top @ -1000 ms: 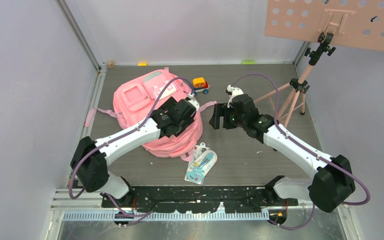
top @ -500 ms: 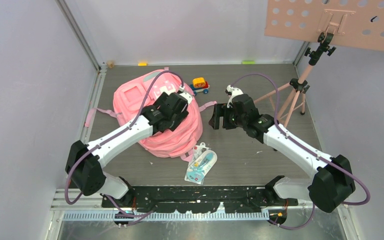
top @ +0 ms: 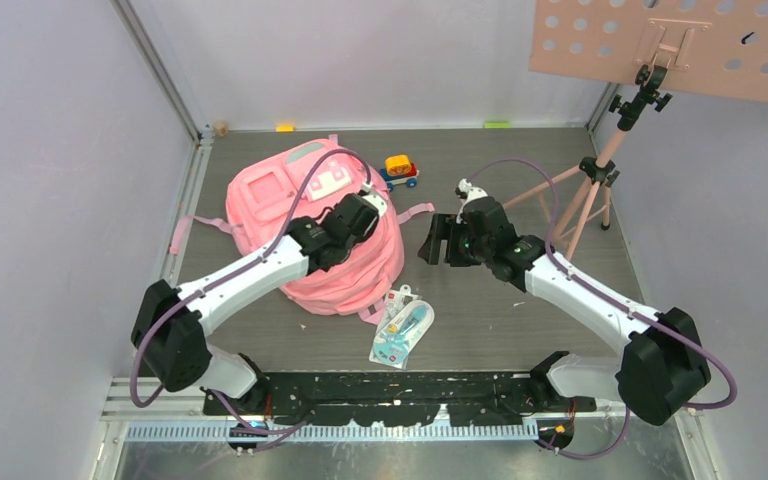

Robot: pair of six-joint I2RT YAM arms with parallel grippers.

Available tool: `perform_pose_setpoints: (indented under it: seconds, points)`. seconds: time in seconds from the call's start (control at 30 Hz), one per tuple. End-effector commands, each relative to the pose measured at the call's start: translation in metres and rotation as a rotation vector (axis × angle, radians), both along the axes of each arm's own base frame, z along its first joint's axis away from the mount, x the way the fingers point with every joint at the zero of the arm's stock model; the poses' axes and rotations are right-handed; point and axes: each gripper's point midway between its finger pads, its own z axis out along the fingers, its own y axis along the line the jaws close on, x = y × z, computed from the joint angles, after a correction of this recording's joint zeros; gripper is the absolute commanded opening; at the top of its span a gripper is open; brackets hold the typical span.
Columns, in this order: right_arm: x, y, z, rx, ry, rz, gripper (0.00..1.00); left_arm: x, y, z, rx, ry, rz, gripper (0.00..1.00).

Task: Pack the student bag
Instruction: Unzip the student bag at the center of the board, then pick up the stationery from the center of the board.

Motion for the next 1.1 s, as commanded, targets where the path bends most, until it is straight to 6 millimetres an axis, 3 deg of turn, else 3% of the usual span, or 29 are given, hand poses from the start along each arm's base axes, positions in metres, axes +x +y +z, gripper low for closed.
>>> perform_pose_setpoints:
  seconds: [0.0,0.13,0.23,0.4,0.53,0.73,1.07]
  points:
    - [-0.005,0.008,0.003,0.090,0.042,-0.027,0.78,0.016,0.002,0.078,-0.126,-0.194,0.062,0.00]
    - [-0.022,0.002,-0.012,0.118,0.148,-0.101,0.76,0.017,0.001,0.128,-0.232,-0.300,0.062,0.00]
    - [-0.039,-0.003,-0.022,0.124,0.211,-0.196,0.75,0.015,-0.004,0.144,-0.296,-0.323,0.048,0.00]
    - [-0.063,-0.007,-0.025,0.112,0.220,-0.340,0.76,0.009,-0.029,0.144,-0.424,-0.270,-0.016,0.00]
    - [-0.082,0.006,-0.031,0.088,0.214,-0.367,0.76,0.005,-0.030,0.136,-0.417,-0.239,-0.031,0.00]
    - [-0.085,0.030,-0.040,-0.010,0.203,-0.382,0.76,-0.001,-0.027,0.114,-0.411,-0.212,-0.025,0.00]
    - [-0.088,0.068,-0.074,-0.164,0.218,-0.362,0.74,-0.004,-0.034,0.104,-0.444,-0.171,-0.029,0.00]
